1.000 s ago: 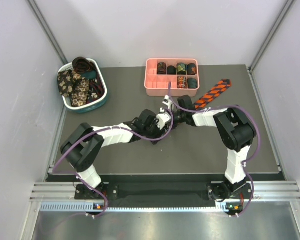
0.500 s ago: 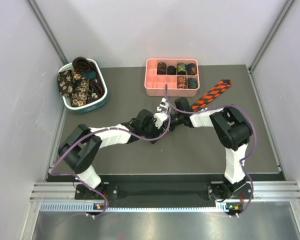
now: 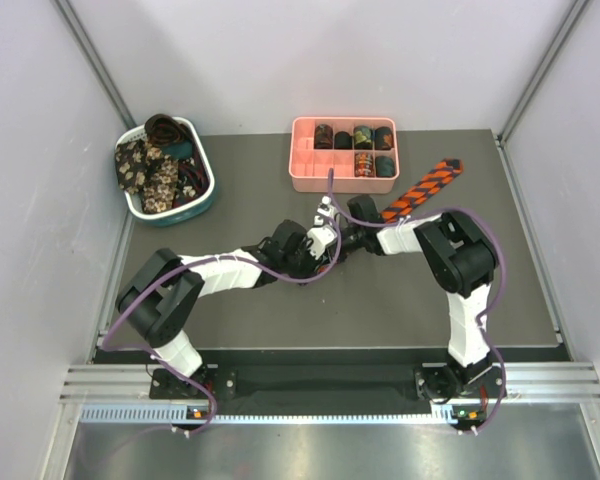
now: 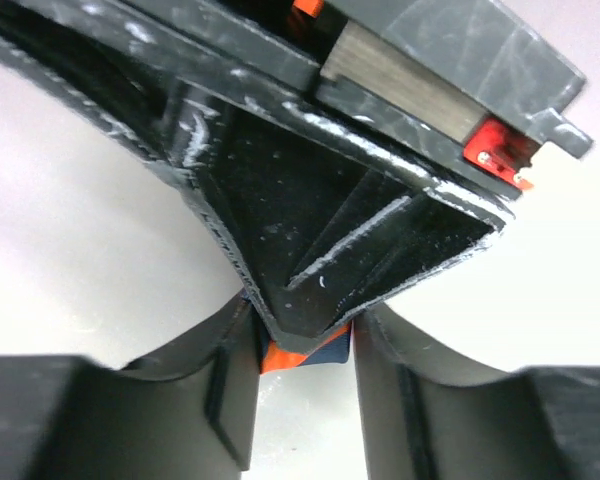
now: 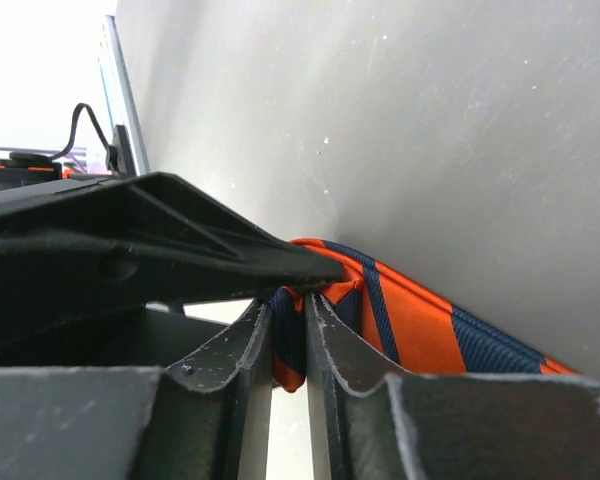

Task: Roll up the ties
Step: Roll the tie

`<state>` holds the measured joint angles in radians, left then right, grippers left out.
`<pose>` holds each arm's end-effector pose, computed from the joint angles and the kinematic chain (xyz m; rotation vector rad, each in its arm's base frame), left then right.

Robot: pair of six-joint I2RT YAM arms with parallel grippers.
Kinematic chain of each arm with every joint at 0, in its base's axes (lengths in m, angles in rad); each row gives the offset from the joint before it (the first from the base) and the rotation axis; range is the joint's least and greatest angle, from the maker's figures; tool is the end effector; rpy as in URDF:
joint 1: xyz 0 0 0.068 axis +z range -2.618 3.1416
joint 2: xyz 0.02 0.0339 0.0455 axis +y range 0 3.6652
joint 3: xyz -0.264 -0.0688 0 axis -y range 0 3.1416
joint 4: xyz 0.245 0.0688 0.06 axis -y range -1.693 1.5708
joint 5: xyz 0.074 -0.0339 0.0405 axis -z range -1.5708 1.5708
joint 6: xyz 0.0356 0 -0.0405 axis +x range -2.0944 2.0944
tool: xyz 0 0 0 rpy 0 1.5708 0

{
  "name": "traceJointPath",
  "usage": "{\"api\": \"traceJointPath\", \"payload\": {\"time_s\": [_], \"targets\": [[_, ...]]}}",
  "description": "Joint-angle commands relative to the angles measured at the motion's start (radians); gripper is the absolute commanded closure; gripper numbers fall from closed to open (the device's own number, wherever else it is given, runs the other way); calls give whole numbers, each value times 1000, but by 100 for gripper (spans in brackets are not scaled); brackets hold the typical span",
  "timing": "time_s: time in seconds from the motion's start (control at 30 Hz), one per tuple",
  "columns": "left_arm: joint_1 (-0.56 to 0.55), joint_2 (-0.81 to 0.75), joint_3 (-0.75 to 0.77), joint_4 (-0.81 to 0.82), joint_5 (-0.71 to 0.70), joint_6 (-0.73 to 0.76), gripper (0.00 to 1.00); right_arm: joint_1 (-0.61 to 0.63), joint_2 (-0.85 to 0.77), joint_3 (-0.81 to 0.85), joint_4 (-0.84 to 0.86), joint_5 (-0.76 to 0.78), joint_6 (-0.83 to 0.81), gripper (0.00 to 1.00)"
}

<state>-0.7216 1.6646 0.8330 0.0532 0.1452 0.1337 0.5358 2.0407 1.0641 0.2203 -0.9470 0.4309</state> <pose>0.2458 -0.2231 0.1590 1.0549 2.1397 -0.4550 0.3252 0.2267 0.1144 -0.6532 2.3603 1.5643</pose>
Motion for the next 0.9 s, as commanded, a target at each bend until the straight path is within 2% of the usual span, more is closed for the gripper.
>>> {"api": "traceJointPath", "payload": {"time_s": [0.0,0.13,0.33,0.5,0.57,0.63,0.87], "targets": [[5,-8,18,27,-29,23,62,9,18,33,24,-35,-15,82],[5,0,25,-4,-32,17,64,-6,19,34,16,-27,-14,66],[5,15,38,-21,-32,6,65,-39,-10,24,5,-15,-17,52],[4,32,52,-36,-27,-2,66,-50,-31,10,13,-16,-14,48],[4,37,55,-41,-29,-3,66,-53,-30,10,13,-19,-11,56],[4,37,58,-44,-27,-5,66,-57,-31,5,19,-24,-3,57],[4,40,58,-49,-22,-9,66,-68,-33,-12,45,-22,19,48]]}}
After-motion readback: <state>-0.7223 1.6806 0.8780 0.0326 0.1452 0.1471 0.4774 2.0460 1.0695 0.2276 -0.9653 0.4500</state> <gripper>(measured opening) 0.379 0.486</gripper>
